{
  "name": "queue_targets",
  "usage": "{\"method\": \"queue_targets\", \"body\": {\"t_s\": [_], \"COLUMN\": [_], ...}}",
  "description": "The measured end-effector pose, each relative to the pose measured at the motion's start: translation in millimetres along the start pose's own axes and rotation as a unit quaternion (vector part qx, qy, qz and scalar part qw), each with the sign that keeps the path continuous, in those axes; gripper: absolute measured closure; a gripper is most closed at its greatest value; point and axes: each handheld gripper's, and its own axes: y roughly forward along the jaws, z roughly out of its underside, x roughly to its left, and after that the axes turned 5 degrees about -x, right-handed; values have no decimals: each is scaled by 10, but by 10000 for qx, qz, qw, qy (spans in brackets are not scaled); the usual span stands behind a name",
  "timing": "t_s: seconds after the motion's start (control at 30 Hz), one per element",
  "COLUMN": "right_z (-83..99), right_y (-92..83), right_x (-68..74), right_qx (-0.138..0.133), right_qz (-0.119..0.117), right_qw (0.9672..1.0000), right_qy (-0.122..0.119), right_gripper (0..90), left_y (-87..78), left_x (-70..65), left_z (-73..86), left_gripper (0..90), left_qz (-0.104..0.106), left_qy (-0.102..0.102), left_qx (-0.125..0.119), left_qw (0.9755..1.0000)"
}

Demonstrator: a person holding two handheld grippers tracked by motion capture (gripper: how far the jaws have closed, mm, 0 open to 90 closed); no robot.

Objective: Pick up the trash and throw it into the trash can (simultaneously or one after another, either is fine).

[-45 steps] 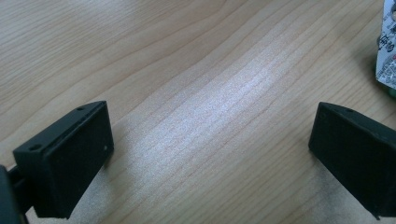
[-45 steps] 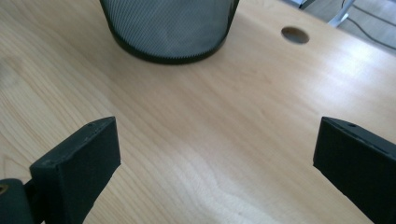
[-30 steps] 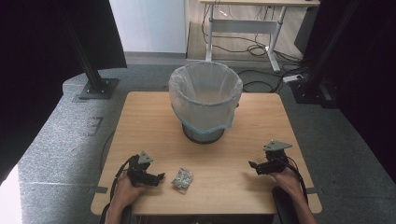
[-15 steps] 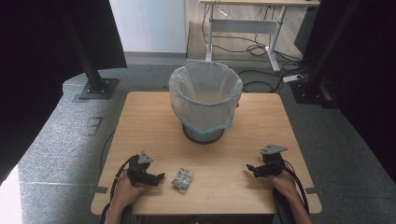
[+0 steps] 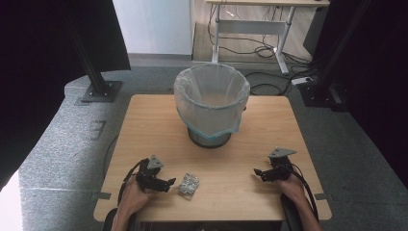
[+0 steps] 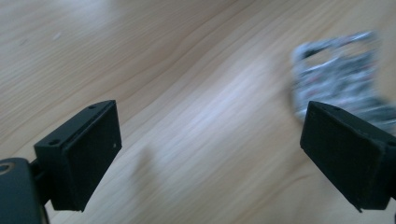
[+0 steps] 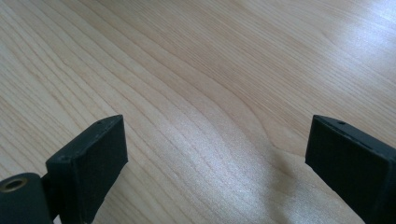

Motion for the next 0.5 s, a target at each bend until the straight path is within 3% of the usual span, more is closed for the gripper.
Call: {"method": "queue_targets", "body": {"t_s": [0.2, 0.3, 0.43, 0.5], "right_z": [5, 7, 10, 11], "right_y": [19, 28, 35, 41], "right_x": [-9, -9, -12, -14], "right_qx": [8, 26, 32, 50], "right_qz": [14, 23, 26, 24], "right_qw": [10000, 10000, 10000, 10000], "right_qy": [-34, -57, -63, -71], "right_gripper": [51, 52, 54, 54], "left_y": [84, 156, 239, 339], "left_x": [-229, -331, -404, -484], "left_z": [-130, -158, -172, -176], "left_gripper": [31, 10, 0, 0], "left_qz": [394, 475, 576, 529], "left_qy": [78, 198, 213, 361], "left_qx": [-75, 2, 89, 290], "left_qw": [9992, 9987, 9981, 9975]}}
